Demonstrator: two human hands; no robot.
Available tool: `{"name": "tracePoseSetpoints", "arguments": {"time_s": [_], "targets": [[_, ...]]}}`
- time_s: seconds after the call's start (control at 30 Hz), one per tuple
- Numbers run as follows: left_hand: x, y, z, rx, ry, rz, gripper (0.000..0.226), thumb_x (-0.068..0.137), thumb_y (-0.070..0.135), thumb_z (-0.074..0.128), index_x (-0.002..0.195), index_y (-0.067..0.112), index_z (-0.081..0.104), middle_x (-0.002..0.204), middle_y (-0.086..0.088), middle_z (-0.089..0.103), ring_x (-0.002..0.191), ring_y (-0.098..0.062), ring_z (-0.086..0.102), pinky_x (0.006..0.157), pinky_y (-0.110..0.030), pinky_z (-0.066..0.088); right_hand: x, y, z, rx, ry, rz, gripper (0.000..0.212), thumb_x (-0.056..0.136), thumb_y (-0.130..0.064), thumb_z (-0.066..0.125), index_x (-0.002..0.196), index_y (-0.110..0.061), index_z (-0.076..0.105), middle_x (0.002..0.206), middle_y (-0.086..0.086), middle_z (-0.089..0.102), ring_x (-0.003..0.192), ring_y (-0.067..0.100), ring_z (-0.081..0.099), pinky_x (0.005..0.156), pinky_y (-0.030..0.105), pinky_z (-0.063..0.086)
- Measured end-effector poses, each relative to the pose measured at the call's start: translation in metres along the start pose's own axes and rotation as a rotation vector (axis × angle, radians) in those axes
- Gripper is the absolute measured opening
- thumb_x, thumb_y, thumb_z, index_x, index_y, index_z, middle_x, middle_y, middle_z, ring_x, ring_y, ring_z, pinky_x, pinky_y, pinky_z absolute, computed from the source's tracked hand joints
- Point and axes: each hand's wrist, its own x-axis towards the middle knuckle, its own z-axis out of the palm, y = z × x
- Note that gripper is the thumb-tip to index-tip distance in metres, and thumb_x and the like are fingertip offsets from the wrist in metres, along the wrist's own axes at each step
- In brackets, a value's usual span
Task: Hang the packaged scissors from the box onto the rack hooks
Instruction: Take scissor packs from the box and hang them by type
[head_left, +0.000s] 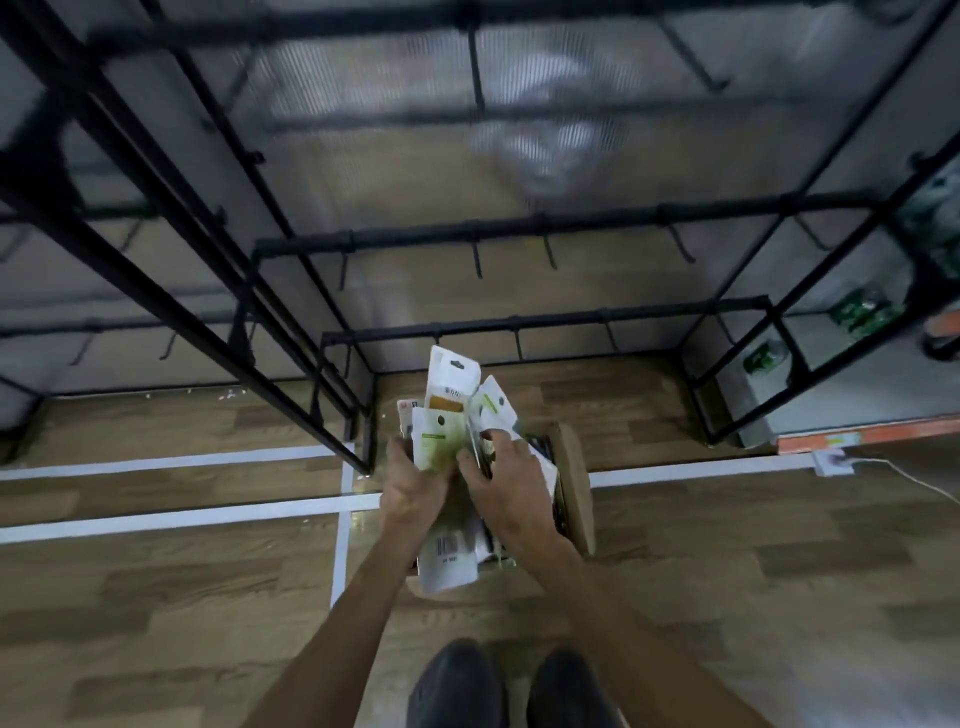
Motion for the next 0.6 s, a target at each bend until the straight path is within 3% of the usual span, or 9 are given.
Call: {"name": "tracePoseSetpoints", "arguments": {"time_s": [0.17,0.27,0.37,0.47,0.6], "targets": [[-0.059,0.065,-0.057,-0.154,-0.026,0.009,0.027,0.096,0.014,0.065,0.118,0.023,0.051,0.093,0.005,0.063,0.078,-0.014,0.061,0.061,-0.021,0.046,-0.051,-0.081,-0.048,0.019,0.043,0.002,0.070,0.091,-0.063,0.052,0.146,-0.025,0.032,0.139,0.011,0.036,0.128,0.032,0.036,0.102,0.049,0.040],[-0.086,0.092,-0.086,-0.277,-0.084,-0.020,0.030,0.096,0.012,0.067,0.116,0.028,0.054,0.097,0.002,0.070,0.087,-0.019,0.067,0.068,-0.027,0.052,-0.072,-0.115,-0.076,0.000,-0.009,0.066,0.085,0.089,-0.069,0.048,0.154,-0.024,0.017,0.152,0.011,0.027,0.137,0.035,0.032,0.109,0.053,0.030],[-0.105,0.118,-0.113,-0.347,-0.112,-0.022,0.029,0.094,0.007,0.069,0.114,0.022,0.055,0.101,-0.004,0.069,0.086,-0.016,0.067,0.065,-0.021,0.054,-0.089,-0.145,-0.103,-0.082,-0.025,0.055,0.087,0.090,-0.072,0.042,0.155,-0.023,0.012,0.154,0.013,0.024,0.137,0.037,0.033,0.109,0.053,0.027],[-0.118,0.134,-0.130,-0.439,-0.129,-0.028,0.031,0.091,0.011,0.073,0.119,0.018,0.060,0.110,-0.009,0.071,0.098,-0.028,0.069,0.084,-0.038,0.058,-0.103,-0.169,-0.122,-0.124,-0.043,-0.011,0.086,0.092,-0.071,0.039,0.157,-0.023,0.011,0.155,0.012,0.022,0.139,0.037,0.031,0.111,0.054,0.024],[-0.139,0.145,-0.157,-0.582,-0.214,-0.018,0.031,0.092,0.006,0.072,0.121,0.016,0.066,0.108,-0.014,0.076,0.098,-0.034,0.074,0.081,-0.049,0.061,-0.112,-0.196,-0.145,-0.080,-0.141,-0.024,0.075,0.098,-0.065,0.032,0.157,-0.024,0.010,0.160,0.009,0.016,0.144,0.039,0.023,0.116,0.057,0.015]]}}
